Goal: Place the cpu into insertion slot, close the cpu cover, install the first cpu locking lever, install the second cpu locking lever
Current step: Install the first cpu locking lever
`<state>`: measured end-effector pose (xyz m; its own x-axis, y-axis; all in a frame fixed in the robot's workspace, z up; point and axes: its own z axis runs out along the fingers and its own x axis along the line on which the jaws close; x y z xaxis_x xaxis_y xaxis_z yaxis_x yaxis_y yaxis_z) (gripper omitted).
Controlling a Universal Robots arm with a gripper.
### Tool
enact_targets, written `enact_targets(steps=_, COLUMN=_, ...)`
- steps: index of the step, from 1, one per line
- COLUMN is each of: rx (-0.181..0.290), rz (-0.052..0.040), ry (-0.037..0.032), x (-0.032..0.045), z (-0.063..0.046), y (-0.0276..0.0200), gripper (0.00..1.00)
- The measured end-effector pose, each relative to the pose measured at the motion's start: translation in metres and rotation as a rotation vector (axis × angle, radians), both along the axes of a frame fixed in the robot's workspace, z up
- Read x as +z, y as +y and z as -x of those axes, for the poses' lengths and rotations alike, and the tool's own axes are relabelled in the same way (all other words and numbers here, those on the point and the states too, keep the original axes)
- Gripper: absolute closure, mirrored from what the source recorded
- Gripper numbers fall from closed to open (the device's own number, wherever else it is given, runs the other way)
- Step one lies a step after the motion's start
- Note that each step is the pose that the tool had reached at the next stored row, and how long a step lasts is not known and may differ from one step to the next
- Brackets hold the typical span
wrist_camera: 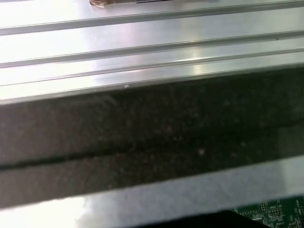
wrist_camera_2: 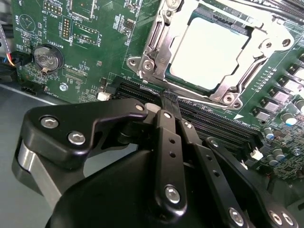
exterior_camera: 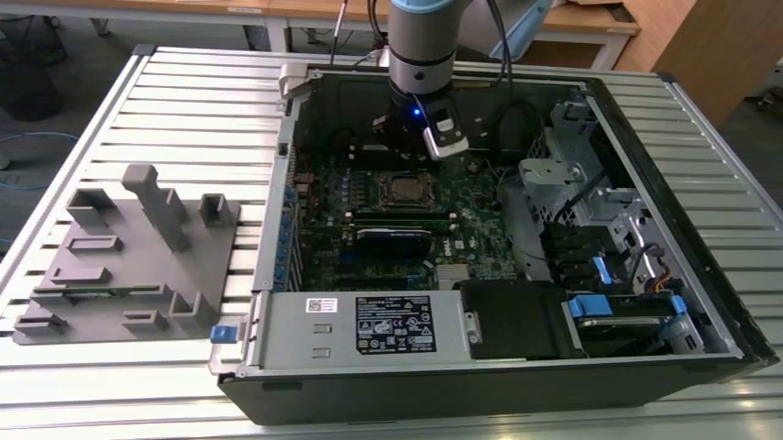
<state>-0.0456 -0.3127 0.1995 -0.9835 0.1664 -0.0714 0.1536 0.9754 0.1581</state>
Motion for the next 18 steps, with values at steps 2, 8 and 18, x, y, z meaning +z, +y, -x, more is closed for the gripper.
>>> enact_targets(steps=2, rx=-0.001, rz=-0.0001, ry=-0.0012, x=-0.0001, z=0.0004, y=0.0002, gripper=0.89)
enact_targets(steps=8, rx=-0.002, rz=-0.0001, ry=-0.002, x=-0.0001, z=0.0013, y=0.0004, gripper=0.89)
enact_targets(steps=18, rx=-0.002, rz=0.0, ry=-0.0029, x=-0.0005, z=0.0014, y=0.0007, gripper=0.89)
